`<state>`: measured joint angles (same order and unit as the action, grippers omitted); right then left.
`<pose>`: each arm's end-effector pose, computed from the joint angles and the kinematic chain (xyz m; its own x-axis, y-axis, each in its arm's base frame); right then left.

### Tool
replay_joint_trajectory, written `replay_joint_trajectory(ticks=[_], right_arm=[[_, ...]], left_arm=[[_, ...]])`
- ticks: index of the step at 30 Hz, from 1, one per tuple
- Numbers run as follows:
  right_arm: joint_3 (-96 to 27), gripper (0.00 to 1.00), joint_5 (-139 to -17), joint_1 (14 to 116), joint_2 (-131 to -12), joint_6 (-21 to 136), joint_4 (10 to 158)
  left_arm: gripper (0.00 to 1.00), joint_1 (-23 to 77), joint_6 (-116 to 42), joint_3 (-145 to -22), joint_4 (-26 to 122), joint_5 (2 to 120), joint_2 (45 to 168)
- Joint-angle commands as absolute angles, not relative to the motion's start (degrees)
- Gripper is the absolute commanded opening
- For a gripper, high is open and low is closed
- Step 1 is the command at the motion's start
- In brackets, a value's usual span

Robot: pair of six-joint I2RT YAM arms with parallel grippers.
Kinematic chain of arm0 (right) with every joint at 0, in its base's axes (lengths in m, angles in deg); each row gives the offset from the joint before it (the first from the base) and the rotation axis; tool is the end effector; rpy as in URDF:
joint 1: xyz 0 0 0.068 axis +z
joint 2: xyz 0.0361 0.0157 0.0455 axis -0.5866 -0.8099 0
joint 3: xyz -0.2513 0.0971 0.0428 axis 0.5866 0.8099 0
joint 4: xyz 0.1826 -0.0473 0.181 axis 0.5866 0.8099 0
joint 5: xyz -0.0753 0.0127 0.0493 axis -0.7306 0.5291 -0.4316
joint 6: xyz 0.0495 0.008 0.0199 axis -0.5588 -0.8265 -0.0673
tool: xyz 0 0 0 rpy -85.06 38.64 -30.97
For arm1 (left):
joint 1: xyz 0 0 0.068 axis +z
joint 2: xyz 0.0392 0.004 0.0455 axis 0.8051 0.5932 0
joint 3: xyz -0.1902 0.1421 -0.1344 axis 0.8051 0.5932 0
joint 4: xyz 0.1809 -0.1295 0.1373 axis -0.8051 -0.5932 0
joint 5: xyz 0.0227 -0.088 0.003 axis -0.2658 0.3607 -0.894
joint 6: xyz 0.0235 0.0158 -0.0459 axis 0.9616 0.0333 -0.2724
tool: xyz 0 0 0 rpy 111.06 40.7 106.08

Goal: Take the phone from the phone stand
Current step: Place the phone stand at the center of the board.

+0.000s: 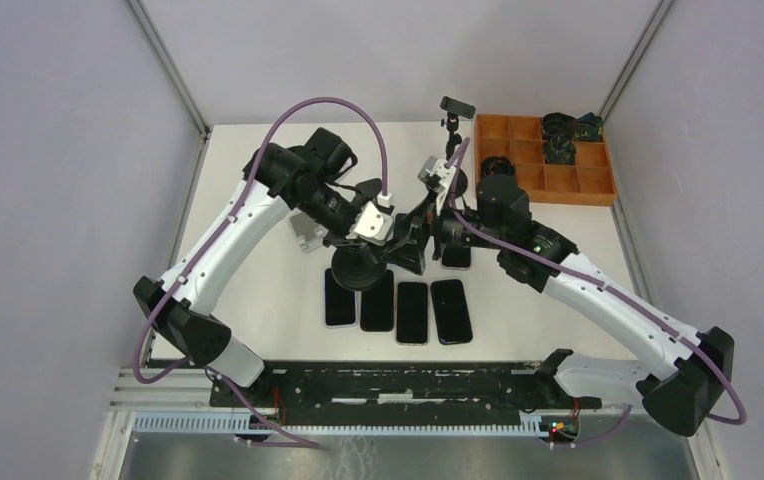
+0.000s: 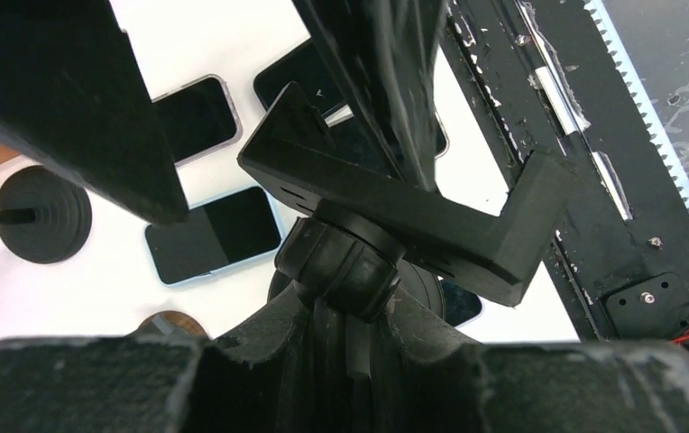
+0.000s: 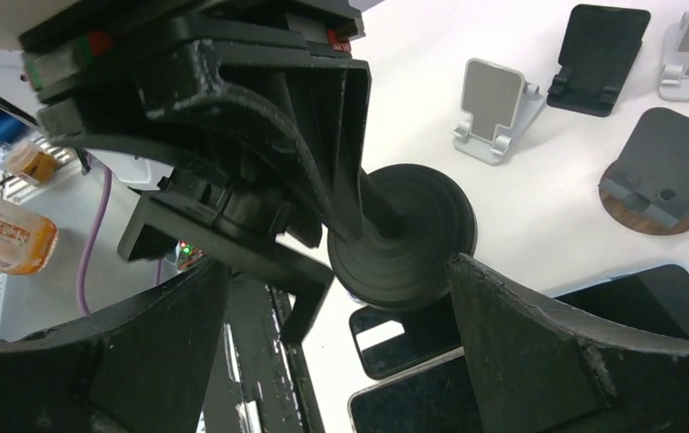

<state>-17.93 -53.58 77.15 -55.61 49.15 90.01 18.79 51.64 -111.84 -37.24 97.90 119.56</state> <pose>0.1828 0.1854 0.3666 -0.4017 -0.0563 -0.9140 -0.8745 0.3199 0.3646 0.2109 -0.1776 0.3911 0.4000 0.5569 -0.7279 0.8888 -0.4297 0.1596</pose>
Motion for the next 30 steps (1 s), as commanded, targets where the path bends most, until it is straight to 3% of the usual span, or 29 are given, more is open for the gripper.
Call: replay_joint_trajectory(ticks=[1, 6, 14, 16, 18, 21, 23, 30], right_arm=[[-24.7, 0.92, -59.0, 80.5, -58.7, 53.4, 94.1], [-29.0, 0.69, -60.0, 82.1, -61.8, 55.0, 97.0], [-31.2, 0.02, -65.2, 82.5, -61.3, 55.2, 97.4], [-32.0, 0.00, -65.7, 82.5, -61.3, 55.6, 98.4], [-31.8, 0.00, -66.5, 82.5, -60.8, 55.3, 97.9], [-31.5, 0.00, -68.4, 82.5, -60.1, 56.3, 97.3], [-31.5, 0.00, -70.1, 82.4, -59.5, 57.6, 97.5], [-33.1, 0.00, -69.7, 78.9, -59.3, 57.2, 100.2]], left_arm=[[0.02, 18.4, 54.6, -115.2, -37.5, 101.3, 118.9], [0.02, 18.3, 54.6, -115.2, -38.0, 101.3, 118.7], [0.06, 18.2, 55.0, -115.7, -38.0, 100.1, 118.6], [0.16, 18.2, 54.9, -115.7, -37.6, 100.0, 118.5], [0.35, 18.2, 54.4, -115.5, -36.4, 99.6, 118.0], [0.80, 18.2, 51.6, -115.2, -33.1, 98.6, 116.9], [0.97, 18.3, 49.8, -115.6, -31.4, 97.4, 116.1], [1.00, 21.4, 43.5, -115.8, -29.4, 96.2, 112.8]])
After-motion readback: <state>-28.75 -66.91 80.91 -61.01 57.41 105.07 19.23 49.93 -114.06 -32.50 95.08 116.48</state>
